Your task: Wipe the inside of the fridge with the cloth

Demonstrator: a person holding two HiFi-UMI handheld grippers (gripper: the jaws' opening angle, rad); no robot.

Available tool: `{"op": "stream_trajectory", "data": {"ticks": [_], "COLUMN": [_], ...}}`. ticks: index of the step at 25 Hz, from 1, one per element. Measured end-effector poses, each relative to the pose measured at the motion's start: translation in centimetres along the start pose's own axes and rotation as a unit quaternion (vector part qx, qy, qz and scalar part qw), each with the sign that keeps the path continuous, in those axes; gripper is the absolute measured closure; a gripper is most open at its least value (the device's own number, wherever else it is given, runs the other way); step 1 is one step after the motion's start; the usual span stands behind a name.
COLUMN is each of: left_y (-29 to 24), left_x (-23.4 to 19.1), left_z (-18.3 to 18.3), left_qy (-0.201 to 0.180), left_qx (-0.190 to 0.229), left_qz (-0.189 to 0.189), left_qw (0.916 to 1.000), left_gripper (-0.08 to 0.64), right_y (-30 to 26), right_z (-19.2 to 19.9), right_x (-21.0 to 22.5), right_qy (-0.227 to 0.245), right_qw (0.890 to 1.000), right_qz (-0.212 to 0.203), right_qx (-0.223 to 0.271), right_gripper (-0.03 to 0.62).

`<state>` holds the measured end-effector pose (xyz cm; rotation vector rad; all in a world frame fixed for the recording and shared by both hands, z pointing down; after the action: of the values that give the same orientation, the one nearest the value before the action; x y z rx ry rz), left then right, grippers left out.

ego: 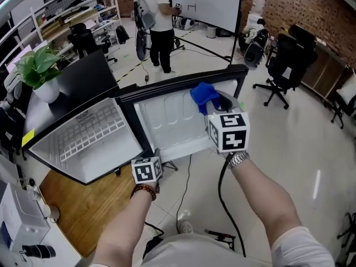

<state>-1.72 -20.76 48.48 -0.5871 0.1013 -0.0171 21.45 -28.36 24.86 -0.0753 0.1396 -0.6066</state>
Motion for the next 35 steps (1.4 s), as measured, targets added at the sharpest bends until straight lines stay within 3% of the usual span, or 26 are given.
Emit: {"op": "stream_trajectory", "data": {"ticks": [10,16,19,22,29,35], "left_y": [0.0,0.3,0.4,0.4,0.5,0.4], "left_x": [0.1,0.1,0.4,0.4,0.3,0.3], "left_z": [0.1,0.1,0.1,0.1,0.3,0.6], "left_qy": [0.002,0.005,0.007,0.008,0.005,0.004], "left_qx": [0.0,0.001,0.005,0.01,0.016,0.01], "left_qz": [-0.002,-0.005,-0.003,0.001,0.008,0.014], "left_qw": [1.0,1.0,1.0,0.9999,0.9998,0.9998], "left_gripper": [0.443,0.443,0.445,0.443,0.443,0.443], "right_y": [1.6,2.2,2.8,2.6,0.0,-2.4], "right_z": [0.7,0.6,0.1,0.0,1.9,3.1], "right_x": [5.8,5.9,2.8,-2.5,-14.0,-19.2], "right_qy": [-0.002,0.001,0.006,0.013,0.025,0.027], "right_qw": [0.998,0.997,0.999,0.999,0.989,0.981], "right_qz": [0.069,0.072,0.039,-0.02,-0.142,-0.193], "right_qx": [-0.007,-0.003,0.012,0.021,0.008,-0.006], "right_gripper": [0.522,0.522,0.522,0.522,0.522,0.522]}}
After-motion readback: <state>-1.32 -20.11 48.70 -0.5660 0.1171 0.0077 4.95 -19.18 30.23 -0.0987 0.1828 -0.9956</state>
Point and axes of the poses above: the fingertips, and each gripper's own axes: y backward along the fingers, x to its right, z out of its underside, the point moved 5 cm from there along y, backward along the fingers, and after that the axes turned 9 degrees about -z, right-handed, at the moved point
